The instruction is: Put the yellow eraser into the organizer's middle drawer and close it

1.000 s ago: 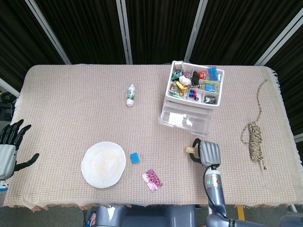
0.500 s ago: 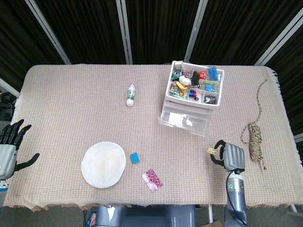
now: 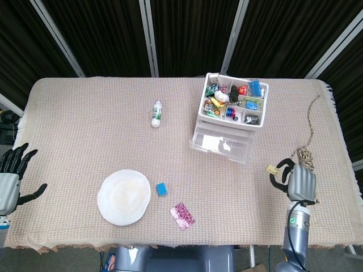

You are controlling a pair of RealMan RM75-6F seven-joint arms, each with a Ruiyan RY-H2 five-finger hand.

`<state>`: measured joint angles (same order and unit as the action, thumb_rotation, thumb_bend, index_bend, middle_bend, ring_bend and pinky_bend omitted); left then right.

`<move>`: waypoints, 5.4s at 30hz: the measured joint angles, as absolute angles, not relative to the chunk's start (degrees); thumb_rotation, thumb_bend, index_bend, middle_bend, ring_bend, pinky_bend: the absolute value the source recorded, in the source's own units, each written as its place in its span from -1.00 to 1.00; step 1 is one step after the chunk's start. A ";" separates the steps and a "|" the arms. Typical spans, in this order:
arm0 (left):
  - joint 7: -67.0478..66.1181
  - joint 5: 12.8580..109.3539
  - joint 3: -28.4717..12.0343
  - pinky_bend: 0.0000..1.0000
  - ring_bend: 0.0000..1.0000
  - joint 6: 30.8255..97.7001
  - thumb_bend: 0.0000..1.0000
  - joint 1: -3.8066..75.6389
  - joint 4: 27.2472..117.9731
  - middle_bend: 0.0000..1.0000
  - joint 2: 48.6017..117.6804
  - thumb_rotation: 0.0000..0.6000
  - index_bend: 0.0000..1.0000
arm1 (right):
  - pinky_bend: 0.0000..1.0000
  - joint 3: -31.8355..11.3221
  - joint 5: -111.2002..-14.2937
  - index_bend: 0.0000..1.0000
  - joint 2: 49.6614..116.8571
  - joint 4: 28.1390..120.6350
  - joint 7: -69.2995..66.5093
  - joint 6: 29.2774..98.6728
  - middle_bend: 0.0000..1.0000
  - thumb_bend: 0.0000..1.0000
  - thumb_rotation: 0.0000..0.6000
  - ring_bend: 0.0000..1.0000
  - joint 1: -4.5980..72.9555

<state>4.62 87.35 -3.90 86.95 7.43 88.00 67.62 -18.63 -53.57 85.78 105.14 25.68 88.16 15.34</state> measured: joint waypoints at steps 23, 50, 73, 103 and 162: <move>4.76 87.30 -3.89 -1.00 -1.00 86.87 -0.50 7.42 88.06 -1.00 67.57 1.00 -0.76 | 0.34 -23.66 -57.72 0.23 84.86 115.67 32.22 91.32 0.60 -0.53 1.00 0.58 20.77; 5.14 87.12 -3.86 -1.00 -1.00 86.42 -0.49 7.56 88.22 -1.00 67.30 1.00 -0.76 | 0.34 -26.94 -48.77 -0.14 89.17 110.26 37.02 86.45 0.60 -0.74 1.00 0.58 31.16; 4.91 87.20 -4.00 -1.00 -1.00 86.92 -0.49 7.45 88.15 -1.00 67.55 1.00 -0.76 | -0.95 -9.60 -84.54 -0.74 84.56 99.63 26.66 87.85 -0.99 -0.73 1.00 -1.00 28.08; 5.11 87.19 -4.05 -1.00 -1.00 86.80 -0.49 7.55 88.14 -1.00 67.61 1.00 -0.75 | -1.00 -0.34 -97.39 -0.92 89.57 80.21 50.16 85.76 -1.00 -0.74 1.00 -1.00 23.84; 4.95 86.54 -4.17 -1.00 -1.00 86.29 -0.50 7.59 88.69 -1.00 67.42 1.00 -0.75 | -1.00 -7.73 -89.33 -0.86 97.17 71.09 54.92 76.16 -1.00 -0.74 1.00 -1.00 25.33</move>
